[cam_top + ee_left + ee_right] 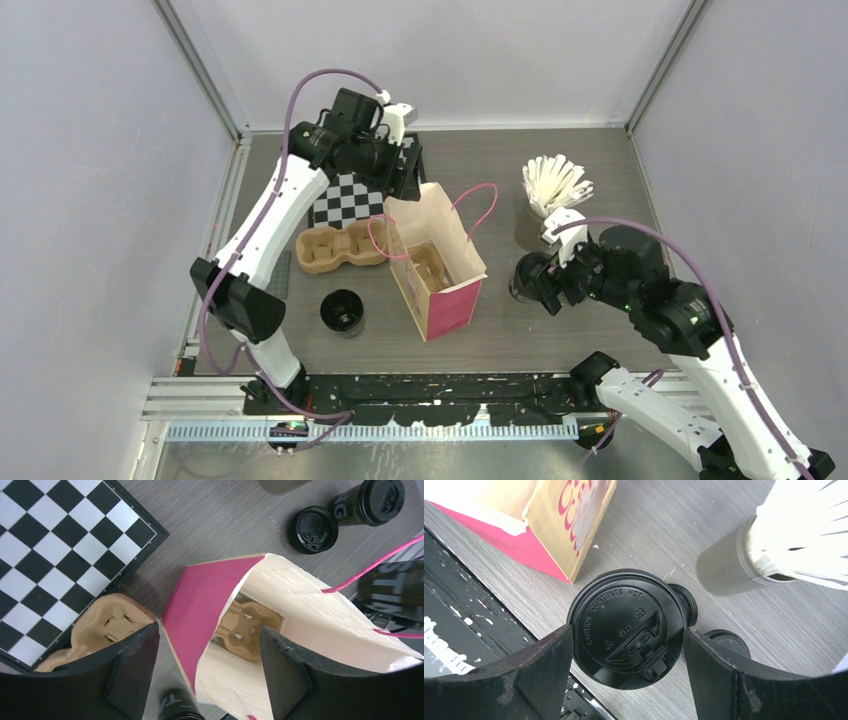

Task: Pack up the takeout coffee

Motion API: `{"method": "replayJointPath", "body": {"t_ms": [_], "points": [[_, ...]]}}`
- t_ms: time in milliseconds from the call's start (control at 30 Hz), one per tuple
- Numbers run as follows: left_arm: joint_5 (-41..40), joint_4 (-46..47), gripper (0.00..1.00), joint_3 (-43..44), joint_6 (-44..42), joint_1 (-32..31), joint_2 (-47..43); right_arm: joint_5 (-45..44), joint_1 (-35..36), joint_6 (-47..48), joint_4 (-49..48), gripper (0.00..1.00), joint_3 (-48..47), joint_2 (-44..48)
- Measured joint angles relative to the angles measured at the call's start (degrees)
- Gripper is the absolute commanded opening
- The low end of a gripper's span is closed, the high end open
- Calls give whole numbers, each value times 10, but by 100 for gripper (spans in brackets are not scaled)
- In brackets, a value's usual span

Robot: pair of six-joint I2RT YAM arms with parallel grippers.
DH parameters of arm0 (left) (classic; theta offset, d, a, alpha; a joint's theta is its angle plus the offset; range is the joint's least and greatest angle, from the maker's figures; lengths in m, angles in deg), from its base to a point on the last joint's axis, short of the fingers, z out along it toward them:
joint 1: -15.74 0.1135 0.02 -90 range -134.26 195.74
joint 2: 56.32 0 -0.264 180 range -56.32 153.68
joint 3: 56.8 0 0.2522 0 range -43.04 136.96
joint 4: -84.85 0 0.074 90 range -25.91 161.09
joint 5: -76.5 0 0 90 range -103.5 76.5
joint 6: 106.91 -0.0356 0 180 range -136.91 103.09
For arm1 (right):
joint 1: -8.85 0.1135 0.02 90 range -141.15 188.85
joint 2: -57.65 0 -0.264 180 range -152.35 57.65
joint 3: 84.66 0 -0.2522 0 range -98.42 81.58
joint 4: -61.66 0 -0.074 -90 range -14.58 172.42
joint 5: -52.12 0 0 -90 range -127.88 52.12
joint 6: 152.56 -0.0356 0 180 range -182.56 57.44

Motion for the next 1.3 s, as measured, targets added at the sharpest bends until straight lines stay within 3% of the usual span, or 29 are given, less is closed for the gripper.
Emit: {"method": "replayJointPath", "body": {"t_ms": [100,167,433,600,900,1033,1300], "points": [[0,-18,37,33,-25,-5,29,-13,0,-13,29,73,-59,-16],[1,-30,24,50,-28,-7,43,-19,0,-25,51,73,-99,-24],[15,-17,1,16,61,-19,22,-23,0,-48,96,74,-304,-56],[8,28,0,-47,176,-39,-26,7,0,-44,91,76,-388,-85],[-37,123,0,-138,336,-62,-98,56,0,-21,48,78,-384,-109],[-73,126,3,-156,351,-65,-110,38,0,-37,38,85,-348,-109],[-122,103,5,-177,339,-65,-150,-77,1,-133,53,86,-250,-114]]}}
